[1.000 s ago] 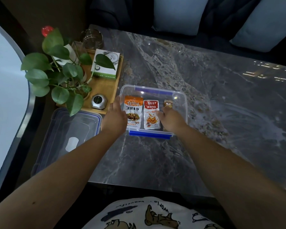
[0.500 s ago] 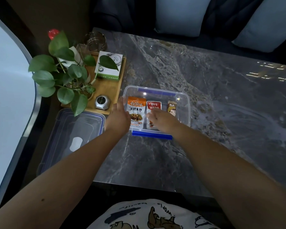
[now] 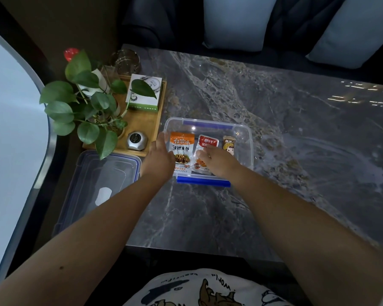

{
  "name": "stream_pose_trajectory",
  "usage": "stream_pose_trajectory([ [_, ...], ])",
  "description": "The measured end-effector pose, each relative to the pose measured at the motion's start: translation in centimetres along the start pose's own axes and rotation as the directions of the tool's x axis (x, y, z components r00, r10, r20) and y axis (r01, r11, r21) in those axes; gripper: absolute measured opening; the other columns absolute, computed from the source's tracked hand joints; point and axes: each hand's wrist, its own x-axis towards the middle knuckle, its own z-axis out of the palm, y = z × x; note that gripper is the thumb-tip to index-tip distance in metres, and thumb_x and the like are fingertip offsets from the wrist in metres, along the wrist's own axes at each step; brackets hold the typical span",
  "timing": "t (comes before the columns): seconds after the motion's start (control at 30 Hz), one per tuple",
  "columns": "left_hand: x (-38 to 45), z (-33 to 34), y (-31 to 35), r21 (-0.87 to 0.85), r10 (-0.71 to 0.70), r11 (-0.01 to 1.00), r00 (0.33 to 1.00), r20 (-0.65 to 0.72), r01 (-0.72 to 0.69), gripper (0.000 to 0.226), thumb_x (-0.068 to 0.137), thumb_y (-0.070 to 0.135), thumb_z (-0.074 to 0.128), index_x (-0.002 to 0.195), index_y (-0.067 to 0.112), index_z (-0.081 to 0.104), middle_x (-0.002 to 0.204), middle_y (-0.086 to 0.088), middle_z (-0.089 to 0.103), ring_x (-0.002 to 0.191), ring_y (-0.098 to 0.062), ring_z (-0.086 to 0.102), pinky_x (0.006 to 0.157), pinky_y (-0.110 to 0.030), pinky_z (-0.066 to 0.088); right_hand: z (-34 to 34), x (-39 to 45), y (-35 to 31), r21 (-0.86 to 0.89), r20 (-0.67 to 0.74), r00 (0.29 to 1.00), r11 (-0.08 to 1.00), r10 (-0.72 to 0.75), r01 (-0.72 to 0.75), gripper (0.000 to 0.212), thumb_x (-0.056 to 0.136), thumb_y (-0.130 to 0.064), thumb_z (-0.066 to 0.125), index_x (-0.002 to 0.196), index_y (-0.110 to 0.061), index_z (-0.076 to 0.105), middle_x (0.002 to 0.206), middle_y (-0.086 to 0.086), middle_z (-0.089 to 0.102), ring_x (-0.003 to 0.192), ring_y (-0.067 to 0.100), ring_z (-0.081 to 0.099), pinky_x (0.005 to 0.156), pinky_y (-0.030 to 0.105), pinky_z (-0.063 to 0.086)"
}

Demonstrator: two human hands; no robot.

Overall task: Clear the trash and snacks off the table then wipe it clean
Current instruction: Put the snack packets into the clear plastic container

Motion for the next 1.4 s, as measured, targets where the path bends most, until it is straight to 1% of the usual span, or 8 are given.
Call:
stream_pose_trajectory([
  [0.23,-0.1,-0.7,0.4,0.037,0.023,0.999,0.999,0.028,-0.024,0.064,0.094,0.025,0.050,0.148,0.013,0.017,0.144,-0.020,0.036,0.119,-0.038,0.051,0.085,-0.046,0.046,-1.0,-1.5,0.6,0.020,-0.069,0.998,1.000,0.011,-0.010,0.058,0.096,-0.055,0.026,0.131,-0.014,0.050,0.131,0.011,0.058,0.118,0.027,0.055,0.099,0.045,0.044],
  [0.37,-0.3,-1.4,0.9,0.100,0.029,0.994,0.999,0.036,-0.033,0.064,0.093,0.027,0.049,0.147,0.009,0.020,0.145,-0.021,0.033,0.125,-0.040,0.044,0.094,-0.051,0.043,-2.0,-2.9,0.8,0.034,-0.087,0.996,0.999,0.003,0.000,0.054,0.097,-0.054,0.029,0.126,-0.016,0.054,0.127,0.008,0.060,0.114,0.025,0.056,0.097,0.044,0.046],
  [0.47,-1.0,-2.1,1.9,0.273,0.175,0.948,0.984,-0.022,-0.163,0.061,0.091,0.030,0.050,0.144,0.009,0.030,0.146,-0.017,0.037,0.129,-0.039,0.039,0.103,-0.052,0.036,-2.7,-4.5,1.4,-0.072,-0.143,0.984,0.992,-0.110,0.100,0.054,0.098,-0.049,0.032,0.134,-0.013,0.050,0.140,0.009,0.052,0.127,0.026,0.047,0.105,0.040,0.039],
  [0.6,-2.6,-2.1,4.8,0.408,0.439,0.817,0.898,0.015,-0.406,0.057,0.089,0.038,0.050,0.140,0.015,0.040,0.145,-0.011,0.043,0.131,-0.032,0.040,0.105,-0.049,0.031,-2.8,-7.7,3.1,-0.239,-0.297,0.936,0.963,-0.191,0.121,0.052,0.096,-0.043,0.038,0.139,-0.015,0.043,0.146,0.006,0.045,0.134,0.025,0.038,0.110,0.039,0.035],
  [0.7,-3.7,-1.2,7.0,0.455,0.549,0.715,0.829,0.104,-0.531,0.057,0.088,0.042,0.049,0.139,0.016,0.042,0.142,-0.008,0.047,0.129,-0.028,0.042,0.108,-0.044,0.027,-2.7,-9.7,4.2,-0.272,-0.380,0.908,0.960,-0.173,0.069,0.052,0.093,-0.041,0.041,0.137,-0.014,0.043,0.143,0.008,0.047,0.131,0.026,0.041,0.110,0.039,0.032],
  [0.9,-5.7,1.4,10.0,0.461,0.597,0.624,0.765,0.241,-0.631,0.059,0.091,0.045,0.043,0.143,0.017,0.037,0.146,-0.007,0.043,0.133,-0.027,0.039,0.112,-0.046,0.028,-3.0,-13.6,7.1,-0.259,-0.484,0.862,0.966,-0.148,0.020,0.051,0.091,-0.039,0.043,0.134,-0.012,0.046,0.137,0.013,0.052,0.128,0.029,0.044,0.111,0.042,0.032],
  [1.13,-7.5,4.7,14.7,0.411,0.691,0.534,0.661,0.293,-0.739,0.056,0.088,0.045,0.044,0.135,0.014,0.047,0.137,-0.011,0.052,0.126,-0.029,0.046,0.106,-0.046,0.032,-4.1,-17.1,12.5,-0.211,-0.538,0.842,0.975,-0.052,-0.074,0.048,0.089,-0.038,0.048,0.129,-0.012,0.051,0.138,0.010,0.050,0.130,0.029,0.040,0.114,0.042,0.026],
  [1.4,-10.8,11.4,22.4,0.356,0.744,0.470,0.579,0.334,-0.808,0.051,0.083,0.036,0.056,0.125,0.009,0.057,0.125,-0.013,0.060,0.115,-0.032,0.055,0.097,-0.044,0.039,-5.1,-21.8,22.4,-0.148,-0.581,0.813,0.978,0.036,-0.149,0.052,0.087,-0.038,0.053,0.131,-0.010,0.052,0.131,0.012,0.056,0.124,0.031,0.048,0.109,0.042,0.034],
])
